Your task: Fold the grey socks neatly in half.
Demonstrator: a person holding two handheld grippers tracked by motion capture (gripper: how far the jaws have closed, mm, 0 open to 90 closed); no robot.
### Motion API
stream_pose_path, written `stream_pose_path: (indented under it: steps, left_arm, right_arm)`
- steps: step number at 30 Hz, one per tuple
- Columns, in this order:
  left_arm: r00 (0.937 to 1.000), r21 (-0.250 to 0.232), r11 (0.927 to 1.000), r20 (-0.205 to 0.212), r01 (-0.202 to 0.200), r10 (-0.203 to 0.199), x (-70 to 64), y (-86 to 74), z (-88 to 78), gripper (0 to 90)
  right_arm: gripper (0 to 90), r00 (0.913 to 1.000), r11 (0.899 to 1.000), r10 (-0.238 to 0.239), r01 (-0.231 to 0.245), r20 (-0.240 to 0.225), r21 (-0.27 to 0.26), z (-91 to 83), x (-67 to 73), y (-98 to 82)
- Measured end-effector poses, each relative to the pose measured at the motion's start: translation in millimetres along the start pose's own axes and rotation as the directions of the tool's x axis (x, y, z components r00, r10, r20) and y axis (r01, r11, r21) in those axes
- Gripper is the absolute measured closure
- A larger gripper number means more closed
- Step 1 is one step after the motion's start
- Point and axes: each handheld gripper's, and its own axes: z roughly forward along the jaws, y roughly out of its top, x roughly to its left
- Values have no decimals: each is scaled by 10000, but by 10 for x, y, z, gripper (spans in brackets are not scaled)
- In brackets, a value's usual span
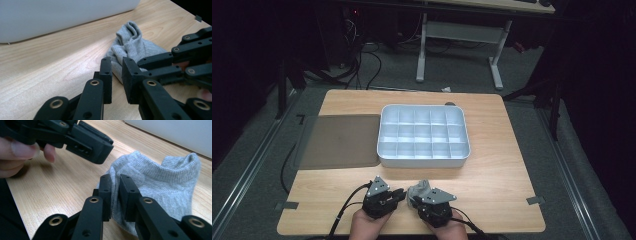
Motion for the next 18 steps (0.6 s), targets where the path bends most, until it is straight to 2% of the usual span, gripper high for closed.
stream_pose_path:
  steps: [3, 10, 14, 18]
  left_arm:
    - [10000, -79, 10000, -89, -46, 45, -9, 4, -12, 793]
    - [9992, -313, 9992, -314, -247, 237, -30, 21, -73, 797]
    - [9993, -390, 9990, -318, -204, 192, -24, 27, -77, 798]
    - [9989, -372, 9986, -304, -374, 363, -73, 44, -49, 798]
  right_arm:
    - [763, 10000, 10000, -69, 69, 12, 61, 2, 13, 9]
    - [628, 9998, 9996, -195, 196, -65, 186, -1, 70, 36]
    - [617, 9998, 9997, -207, 207, 6, -84, -71, 75, 75]
    - [614, 9999, 9990, -150, 153, 71, -409, -245, 31, 102]
